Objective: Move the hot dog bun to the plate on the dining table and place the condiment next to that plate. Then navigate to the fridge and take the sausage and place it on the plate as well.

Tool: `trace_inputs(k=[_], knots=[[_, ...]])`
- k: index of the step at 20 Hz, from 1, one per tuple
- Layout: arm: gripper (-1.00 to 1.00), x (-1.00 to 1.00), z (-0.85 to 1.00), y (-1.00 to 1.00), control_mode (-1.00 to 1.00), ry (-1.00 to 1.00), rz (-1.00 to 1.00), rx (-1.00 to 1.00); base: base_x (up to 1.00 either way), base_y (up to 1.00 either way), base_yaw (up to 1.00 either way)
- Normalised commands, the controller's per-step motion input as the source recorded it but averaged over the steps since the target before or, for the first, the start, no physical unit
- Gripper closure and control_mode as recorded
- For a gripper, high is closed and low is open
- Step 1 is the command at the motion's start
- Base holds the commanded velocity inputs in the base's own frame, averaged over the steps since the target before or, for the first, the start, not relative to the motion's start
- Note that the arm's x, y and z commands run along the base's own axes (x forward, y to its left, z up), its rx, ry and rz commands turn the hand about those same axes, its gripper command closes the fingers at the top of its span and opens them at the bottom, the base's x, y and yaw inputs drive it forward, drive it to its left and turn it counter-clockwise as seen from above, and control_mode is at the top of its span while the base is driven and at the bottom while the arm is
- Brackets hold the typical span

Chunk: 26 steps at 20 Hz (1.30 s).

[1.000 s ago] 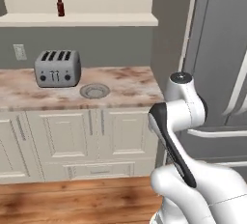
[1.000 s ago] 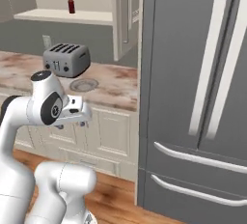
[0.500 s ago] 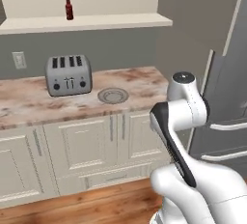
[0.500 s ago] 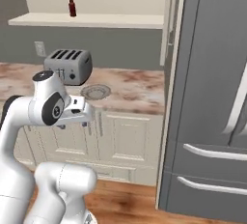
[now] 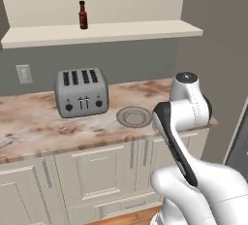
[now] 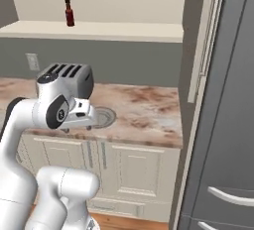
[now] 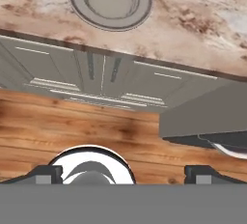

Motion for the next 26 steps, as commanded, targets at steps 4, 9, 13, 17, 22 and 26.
trace_inputs(k=[4, 9, 13, 17, 22, 26], knots=[[-1.0, 0.0, 0.0, 0.0, 1.0, 0.0, 0.0, 0.0, 0.21, 0.53, -0.1], [-1.0, 0.0, 0.0, 0.0, 1.0, 0.0, 0.0, 0.0, 0.46, 0.45, -0.09], [-1.0, 0.0, 0.0, 0.0, 1.0, 0.0, 0.0, 0.0, 0.35, 0.47, -0.01], [-1.0, 0.0, 0.0, 0.0, 1.0, 0.0, 0.0, 0.0, 0.23, 0.45, 0.0], [-1.0, 0.0, 0.0, 0.0, 1.0, 0.0, 0.0, 0.0, 0.79, 0.24, 0.1], [-1.0, 0.0, 0.0, 0.0, 1.0, 0.0, 0.0, 0.0, 0.39, 0.13, 0.16]])
